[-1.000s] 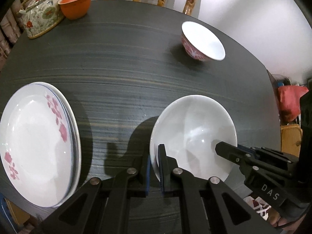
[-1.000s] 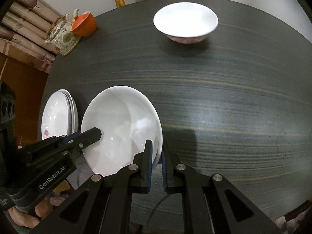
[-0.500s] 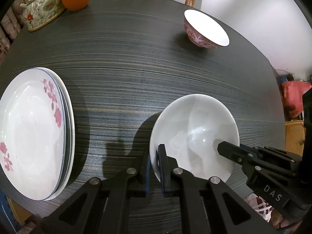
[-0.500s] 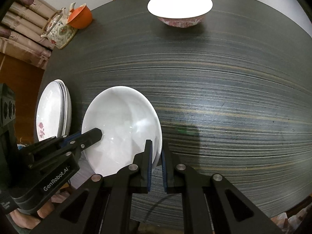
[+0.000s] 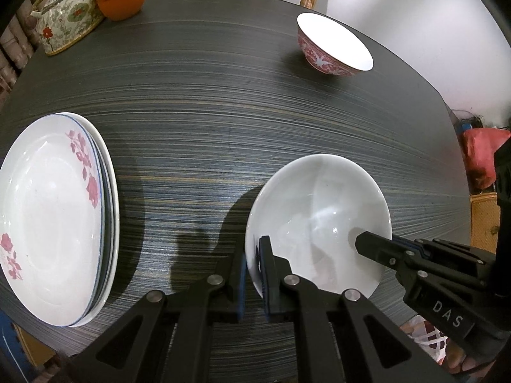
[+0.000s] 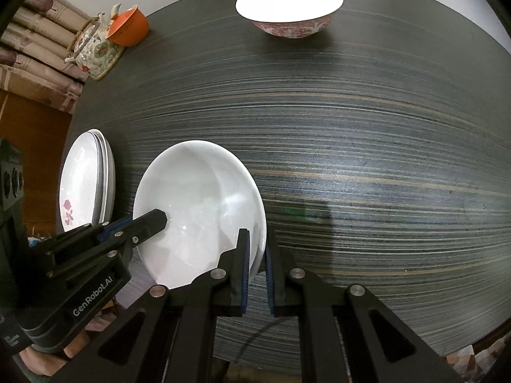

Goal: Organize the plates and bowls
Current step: 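Carry the white bowl with both tools toward the plate stack, then lower the white bowl onto the table and open both tools, then move both tools to the pink-patterned white bowl, then grip the second bowl's rim with both tools and lift it over the first bowl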

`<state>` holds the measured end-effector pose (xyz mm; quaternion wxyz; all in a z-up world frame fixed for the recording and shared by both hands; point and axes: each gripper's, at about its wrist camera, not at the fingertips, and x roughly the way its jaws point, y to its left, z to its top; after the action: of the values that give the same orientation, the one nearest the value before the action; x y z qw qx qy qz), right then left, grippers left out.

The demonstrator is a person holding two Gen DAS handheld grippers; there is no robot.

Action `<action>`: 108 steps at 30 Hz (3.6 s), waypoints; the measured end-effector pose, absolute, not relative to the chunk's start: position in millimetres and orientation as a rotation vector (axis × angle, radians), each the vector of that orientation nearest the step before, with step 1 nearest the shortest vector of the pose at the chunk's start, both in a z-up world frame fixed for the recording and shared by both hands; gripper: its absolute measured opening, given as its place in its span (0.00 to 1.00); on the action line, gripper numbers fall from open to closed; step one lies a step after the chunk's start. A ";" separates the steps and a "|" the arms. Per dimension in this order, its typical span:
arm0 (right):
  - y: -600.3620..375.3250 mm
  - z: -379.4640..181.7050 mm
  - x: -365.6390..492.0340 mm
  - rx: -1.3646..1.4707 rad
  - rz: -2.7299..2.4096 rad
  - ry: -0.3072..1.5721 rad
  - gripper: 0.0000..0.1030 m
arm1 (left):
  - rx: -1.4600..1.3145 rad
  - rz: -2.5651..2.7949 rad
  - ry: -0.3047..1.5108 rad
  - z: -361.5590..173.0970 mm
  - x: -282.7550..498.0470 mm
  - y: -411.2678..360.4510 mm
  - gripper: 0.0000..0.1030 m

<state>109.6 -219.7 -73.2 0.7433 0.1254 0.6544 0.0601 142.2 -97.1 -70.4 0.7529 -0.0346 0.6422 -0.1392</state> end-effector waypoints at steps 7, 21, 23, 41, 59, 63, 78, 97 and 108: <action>-219.9 -73.7 109.6 0.274 0.134 1.436 0.11 | -0.069 -0.304 1.398 -70.1 141.6 -95.6 0.07; -222.3 -61.3 115.3 0.277 0.132 1.400 0.21 | -0.063 -0.294 1.388 -60.9 140.4 -91.2 0.11; -222.5 -59.3 115.9 0.275 0.132 1.397 0.21 | -0.067 -0.294 1.387 -58.9 140.2 -88.6 0.13; -261.2 -32.0 139.6 0.232 0.099 1.330 0.22 | -0.078 -0.218 1.293 -12.5 185.2 -68.7 0.21; -311.9 -23.3 250.6 0.208 0.037 1.310 0.22 | -0.176 -0.277 1.316 -15.5 298.2 -111.4 0.21; -313.6 -30.1 278.1 0.193 0.033 1.322 0.22 | -0.217 -0.298 1.332 -21.8 320.1 -121.4 0.22; -317.3 -71.8 327.2 0.204 0.040 1.372 0.24 | -0.214 -0.307 1.370 -50.6 352.4 -144.2 0.31; -305.5 -77.1 318.2 0.211 0.077 1.373 0.07 | -0.129 -0.349 1.378 -60.9 344.9 -168.2 0.10; -300.1 -68.1 294.5 0.232 0.081 1.381 0.07 | -0.119 -0.371 1.374 -49.7 326.5 -158.4 0.10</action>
<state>294.5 -300.1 -68.1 0.7641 0.1068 0.6351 0.0371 326.5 -158.4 -49.7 0.7557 -0.0544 0.6301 -0.1702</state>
